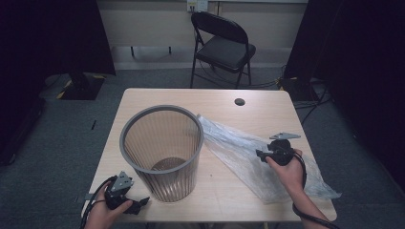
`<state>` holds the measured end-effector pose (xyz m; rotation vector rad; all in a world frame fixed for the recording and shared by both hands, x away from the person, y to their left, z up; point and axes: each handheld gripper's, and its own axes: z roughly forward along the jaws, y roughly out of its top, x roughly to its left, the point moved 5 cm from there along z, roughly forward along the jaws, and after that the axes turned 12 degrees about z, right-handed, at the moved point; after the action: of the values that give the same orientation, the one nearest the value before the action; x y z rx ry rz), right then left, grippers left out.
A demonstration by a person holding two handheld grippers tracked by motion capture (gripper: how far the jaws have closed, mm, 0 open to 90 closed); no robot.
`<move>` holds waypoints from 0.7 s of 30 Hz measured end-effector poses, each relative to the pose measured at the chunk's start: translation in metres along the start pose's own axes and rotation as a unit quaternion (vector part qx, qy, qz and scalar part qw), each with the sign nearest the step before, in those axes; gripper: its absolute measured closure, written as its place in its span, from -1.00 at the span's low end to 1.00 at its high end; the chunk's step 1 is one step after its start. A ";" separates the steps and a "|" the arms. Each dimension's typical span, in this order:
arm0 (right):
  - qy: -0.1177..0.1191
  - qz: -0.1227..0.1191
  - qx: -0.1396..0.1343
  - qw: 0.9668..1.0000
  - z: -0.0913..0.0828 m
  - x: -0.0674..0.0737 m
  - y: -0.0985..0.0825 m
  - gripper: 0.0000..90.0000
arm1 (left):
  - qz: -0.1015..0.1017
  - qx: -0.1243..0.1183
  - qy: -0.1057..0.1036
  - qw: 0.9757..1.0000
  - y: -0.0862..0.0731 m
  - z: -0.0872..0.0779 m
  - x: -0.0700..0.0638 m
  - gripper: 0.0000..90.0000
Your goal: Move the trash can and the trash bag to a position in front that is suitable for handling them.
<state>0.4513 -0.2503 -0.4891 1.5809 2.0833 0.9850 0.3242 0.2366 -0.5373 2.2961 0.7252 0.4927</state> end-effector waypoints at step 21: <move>0.019 -0.032 0.041 0.998 0.021 0.001 -0.025 0.21 | -0.004 -0.004 -0.025 1.000 0.019 0.007 -0.011 -0.66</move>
<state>0.4474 -0.2459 -0.5212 1.5346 2.2124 0.9237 0.3260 0.2153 -0.5305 2.2891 0.7065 0.4324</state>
